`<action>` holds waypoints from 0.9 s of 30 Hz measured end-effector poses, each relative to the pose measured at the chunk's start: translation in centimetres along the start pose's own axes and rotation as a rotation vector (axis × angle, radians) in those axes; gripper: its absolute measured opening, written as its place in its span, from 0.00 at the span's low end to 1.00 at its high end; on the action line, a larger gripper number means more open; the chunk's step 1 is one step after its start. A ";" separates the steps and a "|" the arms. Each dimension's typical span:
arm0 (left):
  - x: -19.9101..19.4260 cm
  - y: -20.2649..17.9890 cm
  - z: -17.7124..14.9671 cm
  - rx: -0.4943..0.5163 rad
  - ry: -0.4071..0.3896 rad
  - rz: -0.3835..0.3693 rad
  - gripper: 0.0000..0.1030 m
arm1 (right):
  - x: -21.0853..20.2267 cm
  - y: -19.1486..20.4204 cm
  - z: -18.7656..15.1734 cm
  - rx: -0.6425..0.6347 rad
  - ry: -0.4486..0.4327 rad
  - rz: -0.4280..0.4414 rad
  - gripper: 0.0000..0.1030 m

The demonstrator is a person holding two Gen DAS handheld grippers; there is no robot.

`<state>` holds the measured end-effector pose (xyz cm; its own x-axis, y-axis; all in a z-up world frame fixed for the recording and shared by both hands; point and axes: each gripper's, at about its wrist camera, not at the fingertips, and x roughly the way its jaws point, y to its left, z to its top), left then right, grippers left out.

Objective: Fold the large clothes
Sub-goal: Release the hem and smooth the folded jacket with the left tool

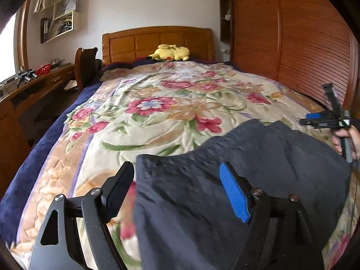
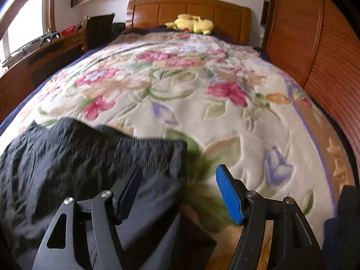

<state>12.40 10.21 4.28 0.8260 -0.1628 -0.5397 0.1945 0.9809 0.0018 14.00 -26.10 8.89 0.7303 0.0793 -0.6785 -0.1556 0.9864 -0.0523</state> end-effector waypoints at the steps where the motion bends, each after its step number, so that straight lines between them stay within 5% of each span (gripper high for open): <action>1: -0.3 -0.5 -0.2 -0.001 -0.003 -0.011 0.77 | -0.2 0.0 0.1 0.001 0.004 -0.010 0.68; 9: -3.0 -4.0 -2.1 0.010 -0.023 -0.068 0.77 | -5.5 1.6 -1.5 -0.036 -0.066 0.015 0.68; 18: -5.1 -7.5 -5.1 0.029 -0.017 -0.097 0.77 | -11.9 6.1 -7.4 -0.111 -0.125 0.079 0.68; 27: -5.7 -8.9 -6.7 0.016 -0.014 -0.139 0.77 | -12.9 9.0 -12.5 -0.106 -0.114 0.150 0.68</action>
<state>2.41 3.10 1.76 0.7979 -0.2984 -0.5238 0.3157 0.9470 -0.0585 -5.13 -20.03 8.06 0.7633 0.2456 -0.5976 -0.3327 0.9423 -0.0377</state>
